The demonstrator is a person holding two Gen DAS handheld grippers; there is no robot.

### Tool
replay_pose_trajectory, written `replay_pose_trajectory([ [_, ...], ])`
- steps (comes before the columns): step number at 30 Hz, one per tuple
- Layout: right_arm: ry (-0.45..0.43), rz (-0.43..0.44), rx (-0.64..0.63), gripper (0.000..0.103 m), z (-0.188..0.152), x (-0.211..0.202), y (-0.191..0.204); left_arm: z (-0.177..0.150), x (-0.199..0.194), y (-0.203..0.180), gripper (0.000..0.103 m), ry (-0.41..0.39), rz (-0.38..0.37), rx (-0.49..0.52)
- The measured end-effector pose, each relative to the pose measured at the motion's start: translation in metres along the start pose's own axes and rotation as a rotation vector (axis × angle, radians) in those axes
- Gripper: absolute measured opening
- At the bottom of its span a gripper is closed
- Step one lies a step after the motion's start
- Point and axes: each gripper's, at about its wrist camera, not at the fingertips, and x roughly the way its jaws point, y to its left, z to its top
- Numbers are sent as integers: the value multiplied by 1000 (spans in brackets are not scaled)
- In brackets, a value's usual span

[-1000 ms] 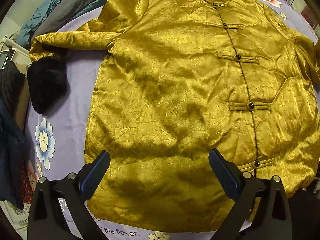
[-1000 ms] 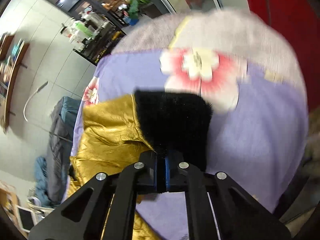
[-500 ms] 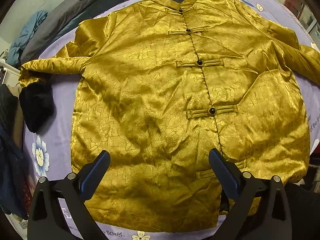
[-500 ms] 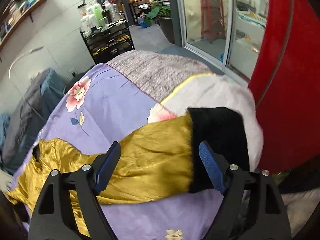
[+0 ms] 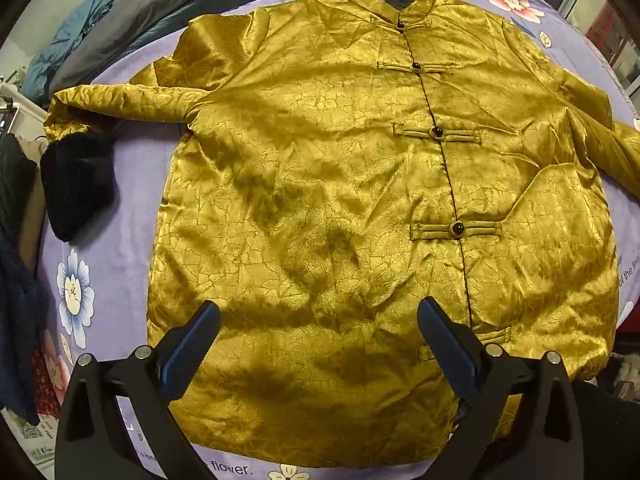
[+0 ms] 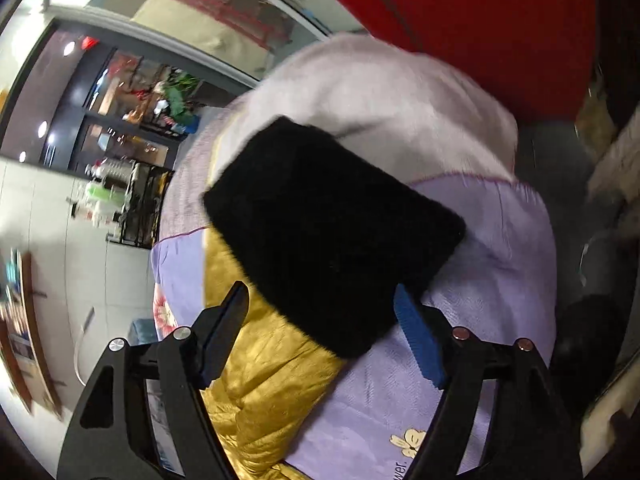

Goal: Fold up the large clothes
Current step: 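Grasp the black fur cuff of the far sleeve with the right gripper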

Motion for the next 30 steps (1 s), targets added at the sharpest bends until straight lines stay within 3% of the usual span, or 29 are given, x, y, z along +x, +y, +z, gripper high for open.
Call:
replay_pose_trajectory([
  [4, -13, 1, 43, 69, 7, 8, -5, -3, 1, 1, 97, 5, 0, 11],
  [5, -12, -1, 35, 64, 11, 10, 2, -5, 2, 1, 97, 8, -2, 11],
  [6, -12, -20, 17, 40, 13, 11, 5, -6, 4, 1, 97, 12, -4, 11],
  [8, -4, -59, -67, 11, 15, 12, 16, -7, 5, 2, 97, 16, -3, 7],
  [13, -28, -92, -379, 4, -6, -18, 70, -7, 6, 7, 97, 11, -15, -14],
  [15, -5, -17, -458, 0, -18, -28, 96, -6, 6, 8, 97, 4, -20, -19],
  [17, 5, 22, -517, 1, -29, -40, 120, -4, 5, 9, 97, -6, -24, -26],
  [19, -7, 52, -678, 1, -51, -53, 159, -2, 4, 10, 97, -10, -33, -34],
  [21, 39, 121, -779, 0, -76, -57, 191, -1, 4, 9, 97, -11, -37, -35],
  [24, 36, 82, -791, 1, -88, -59, 212, 1, 0, 12, 97, -36, -29, -34],
  [25, 24, 62, -754, 8, -83, -58, 206, 0, -1, 14, 97, -40, -29, -40],
  [28, -21, -18, -551, 60, -57, -50, 172, -2, -1, 22, 97, -44, -24, -70],
  [30, -2, -22, -380, 62, -41, -52, 124, -6, 3, 30, 97, -31, -25, -102],
])
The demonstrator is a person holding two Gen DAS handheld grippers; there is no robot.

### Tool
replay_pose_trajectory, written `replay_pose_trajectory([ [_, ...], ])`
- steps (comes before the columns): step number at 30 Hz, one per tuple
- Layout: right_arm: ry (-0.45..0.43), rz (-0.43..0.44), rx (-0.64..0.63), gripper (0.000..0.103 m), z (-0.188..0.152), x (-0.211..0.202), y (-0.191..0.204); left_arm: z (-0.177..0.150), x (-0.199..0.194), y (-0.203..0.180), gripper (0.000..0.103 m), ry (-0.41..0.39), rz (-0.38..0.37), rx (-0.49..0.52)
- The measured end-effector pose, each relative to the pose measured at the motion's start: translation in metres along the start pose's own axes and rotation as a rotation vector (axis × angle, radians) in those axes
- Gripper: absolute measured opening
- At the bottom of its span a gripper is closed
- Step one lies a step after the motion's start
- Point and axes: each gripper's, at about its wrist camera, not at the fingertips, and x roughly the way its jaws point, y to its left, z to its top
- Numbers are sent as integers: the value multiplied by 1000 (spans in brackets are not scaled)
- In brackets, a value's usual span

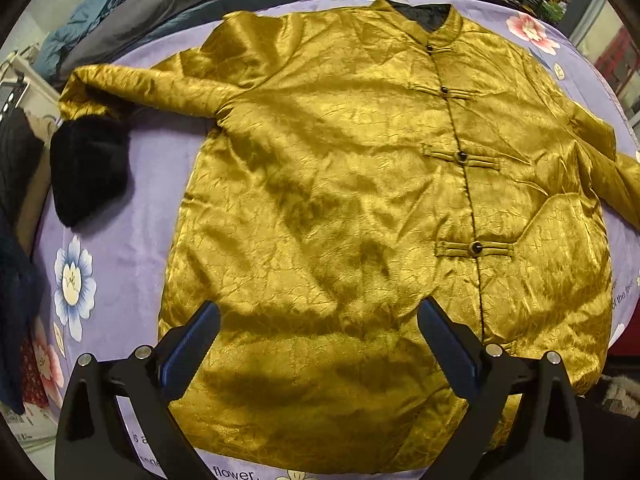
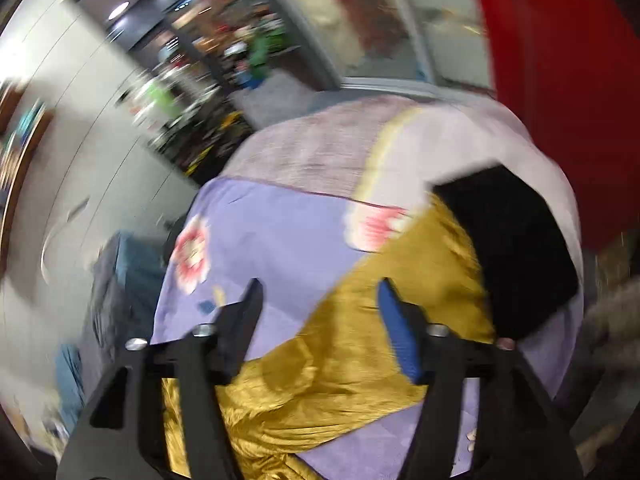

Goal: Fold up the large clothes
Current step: 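Grasp the black fur cuff of the far sleeve with the right gripper, then carry the fur-cuffed sleeve with the right gripper across onto the jacket front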

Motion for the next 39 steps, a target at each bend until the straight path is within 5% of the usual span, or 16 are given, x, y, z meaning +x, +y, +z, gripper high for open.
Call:
replay_pose_trajectory([
  [7, 6, 46, 526, 62, -29, 2, -130, -5, 13, 6, 97, 67, -33, -59],
  [13, -98, 125, 699, 61, -19, 9, -173, 1, 6, -12, 97, 39, -7, 30],
  [14, -89, 137, 689, 59, -13, 12, -175, 1, 5, -14, 97, 36, -6, 40],
  [15, -78, 126, 670, 42, -9, 13, -174, 2, 5, -15, 97, 36, -6, 45],
  [17, -78, 107, 576, 25, 1, 5, -161, 2, 6, -17, 97, 37, -5, 53],
  [19, -81, 83, 438, 21, 10, -2, -135, 1, 7, -16, 97, 41, -5, 47],
  [25, -39, 68, -260, 19, -8, -34, 29, 0, 11, -10, 97, 51, 0, 15],
  [30, 84, 271, -691, 19, -100, -46, 182, 3, 7, -5, 97, 31, 0, -6],
  [34, 279, 456, -861, 19, -201, -36, 275, 3, 2, 4, 97, 11, 14, -36],
  [39, 392, 476, -1103, 17, -324, -25, 333, -4, -2, 28, 97, 2, 45, -108],
])
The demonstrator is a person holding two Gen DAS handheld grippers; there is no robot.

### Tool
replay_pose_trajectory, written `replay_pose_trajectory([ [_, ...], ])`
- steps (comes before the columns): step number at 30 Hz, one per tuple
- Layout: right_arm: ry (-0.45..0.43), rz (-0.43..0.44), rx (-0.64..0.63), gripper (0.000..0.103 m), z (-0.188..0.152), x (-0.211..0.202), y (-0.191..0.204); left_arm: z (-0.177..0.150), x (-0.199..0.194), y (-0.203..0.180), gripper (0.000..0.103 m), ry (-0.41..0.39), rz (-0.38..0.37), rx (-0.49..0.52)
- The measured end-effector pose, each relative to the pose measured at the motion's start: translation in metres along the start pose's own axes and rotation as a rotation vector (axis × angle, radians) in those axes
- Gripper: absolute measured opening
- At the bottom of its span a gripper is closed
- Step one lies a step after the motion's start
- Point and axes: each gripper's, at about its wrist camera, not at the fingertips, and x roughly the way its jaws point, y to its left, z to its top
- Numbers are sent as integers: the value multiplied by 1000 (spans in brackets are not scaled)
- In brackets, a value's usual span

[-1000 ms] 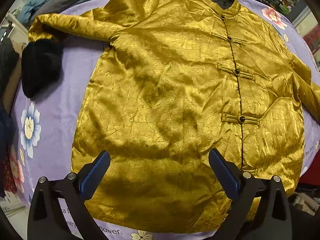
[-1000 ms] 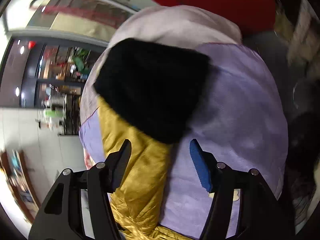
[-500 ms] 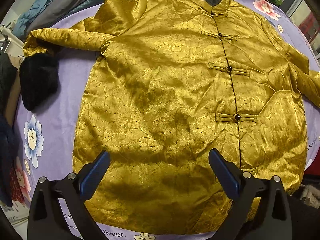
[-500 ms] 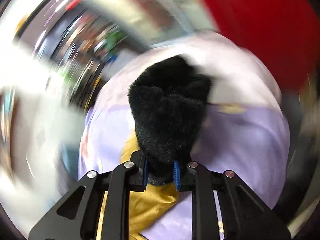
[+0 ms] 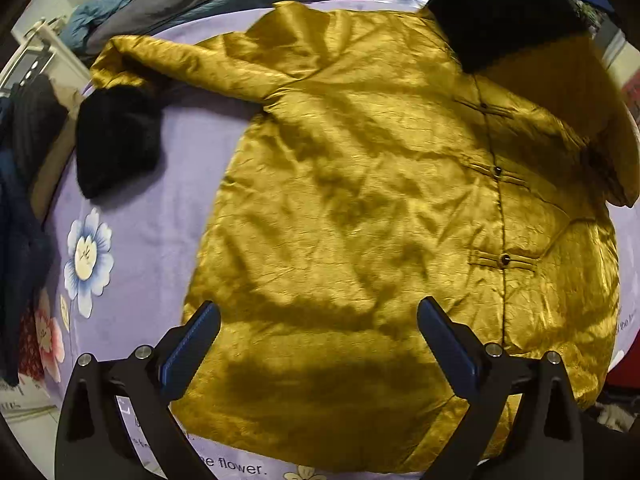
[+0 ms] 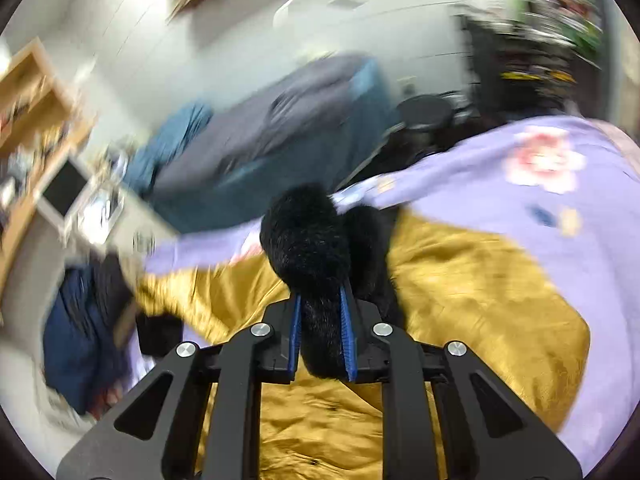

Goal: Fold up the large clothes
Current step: 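Carry the fur-cuffed sleeve with the right gripper across onto the jacket front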

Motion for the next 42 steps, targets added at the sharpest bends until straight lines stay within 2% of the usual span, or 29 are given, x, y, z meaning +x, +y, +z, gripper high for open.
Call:
replay_pose_trajectory([
  [1, 15, -15, -43, 17, 5, 18, 12, -2, 0, 5, 97, 3, 2, -14],
  [3, 37, -65, -123, 18, -9, 41, 38, -6, 2, 17, 97, 12, 10, -41],
  [5, 90, -58, -149, 18, -18, 56, 43, -9, 5, 24, 97, 20, 17, -56],
  [7, 153, -15, -158, 19, -33, 70, 39, -12, 9, 32, 97, 34, 24, -67],
  [8, 186, 18, -176, 25, -39, 73, 42, -11, 10, 34, 97, 37, 25, -69],
  [9, 199, 25, -181, 34, -43, 76, 38, -10, 11, 36, 97, 38, 25, -68],
  [10, 201, 21, -178, 39, -48, 76, 38, -6, 12, 37, 97, 35, 26, -64],
  [12, 187, -4, -152, 53, -57, 71, 23, 2, 11, 37, 97, 21, 25, -55],
  [15, 218, -94, -69, 53, -61, 71, -21, 23, 8, 31, 97, -8, 10, -29],
  [18, 246, -234, 30, 54, -71, 71, -80, 52, 4, 20, 97, -39, -30, -2],
  [21, 369, -342, 83, 54, -100, 75, -135, 83, 4, 10, 97, -51, -92, -4],
  [23, 455, -348, 88, 54, -125, 77, -155, 107, 7, 3, 97, -52, -136, -11],
  [25, 496, -346, 61, 53, -145, 76, -163, 126, 11, -8, 97, -48, -148, 0],
  [28, 436, -332, 35, 55, -150, 65, -156, 148, 18, -31, 96, -32, -174, 37],
  [30, 424, -311, 75, 64, -146, 62, -154, 155, 19, -51, 95, -20, -230, 78],
  [33, 414, -290, 123, 65, -140, 63, -151, 154, 27, -74, 95, 0, -273, 127],
  [34, 417, -290, 126, 65, -139, 63, -150, 153, 36, -82, 92, 30, -276, 141],
  [36, 426, -288, 119, 65, -136, 67, -148, 151, 49, -91, 67, 95, -308, 129],
  [37, 427, -288, 116, 65, -139, 68, -149, 149, 52, -94, 65, 116, -327, 117],
  [40, 426, -284, 112, 65, -146, 62, -152, 140, 51, -102, 43, 106, -316, 149],
  [41, 427, -283, 114, 65, -147, 63, -152, 136, 50, -102, 28, 99, -297, 167],
  [42, 426, -283, 118, 65, -150, 61, -154, 135, 49, -102, 20, 92, -283, 176],
])
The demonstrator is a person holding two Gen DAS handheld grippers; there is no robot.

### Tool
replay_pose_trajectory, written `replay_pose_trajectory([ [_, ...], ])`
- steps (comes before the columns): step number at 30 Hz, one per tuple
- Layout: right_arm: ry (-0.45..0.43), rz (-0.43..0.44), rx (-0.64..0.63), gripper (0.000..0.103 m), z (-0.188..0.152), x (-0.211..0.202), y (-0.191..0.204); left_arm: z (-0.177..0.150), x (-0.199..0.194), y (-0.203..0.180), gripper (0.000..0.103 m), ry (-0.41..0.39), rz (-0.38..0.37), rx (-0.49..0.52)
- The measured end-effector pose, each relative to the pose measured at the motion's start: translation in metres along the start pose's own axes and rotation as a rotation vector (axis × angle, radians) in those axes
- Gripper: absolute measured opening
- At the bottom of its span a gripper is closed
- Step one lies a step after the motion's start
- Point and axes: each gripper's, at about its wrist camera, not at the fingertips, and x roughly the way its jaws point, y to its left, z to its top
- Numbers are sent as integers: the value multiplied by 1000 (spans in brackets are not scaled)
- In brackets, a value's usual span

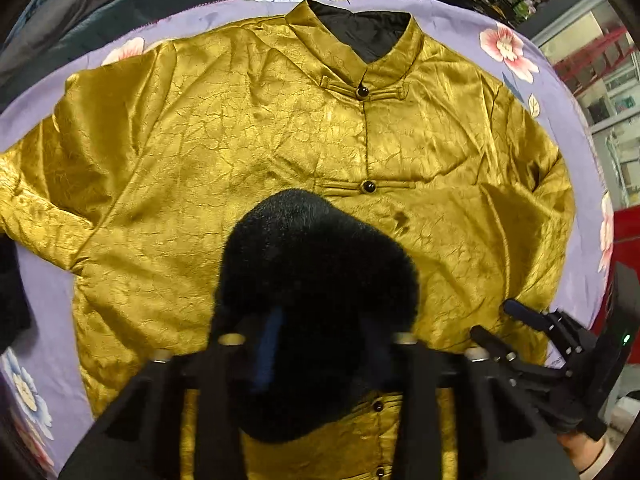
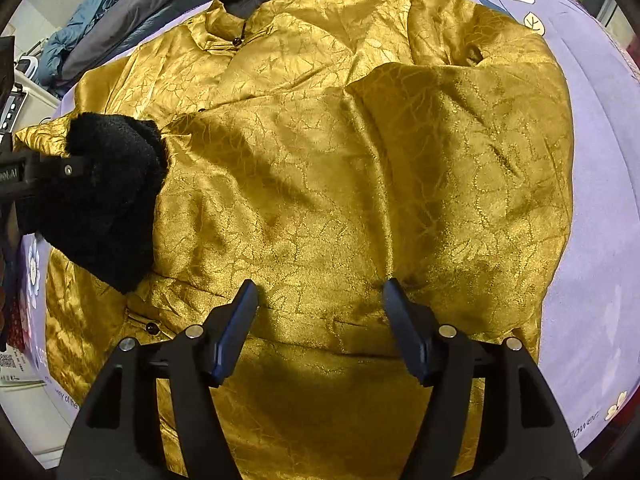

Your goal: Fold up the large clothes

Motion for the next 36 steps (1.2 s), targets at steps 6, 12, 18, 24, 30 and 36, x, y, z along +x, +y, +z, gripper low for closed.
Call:
replay_pose_trajectory([
  [6, -7, 11, 22, 65, 0, -5, 0, -10, -29, 15, 46, -67, -38, -58],
  [12, -143, 50, 59, 65, 2, -46, -7, -13, -45, 48, 88, -128, -64, -222],
  [18, -323, -61, 231, 65, 39, -94, -53, 12, -44, 34, 89, -110, -96, -205],
  [24, -207, -70, 484, 65, 84, -71, -122, 20, 6, 16, 55, 58, 56, -80],
  [30, -115, -39, 531, 18, 86, -38, -153, 6, 14, 18, 12, 42, 45, -28],
  [36, -223, 40, 575, 14, 75, -59, -177, 32, -33, 12, 11, -194, 80, 33],
])
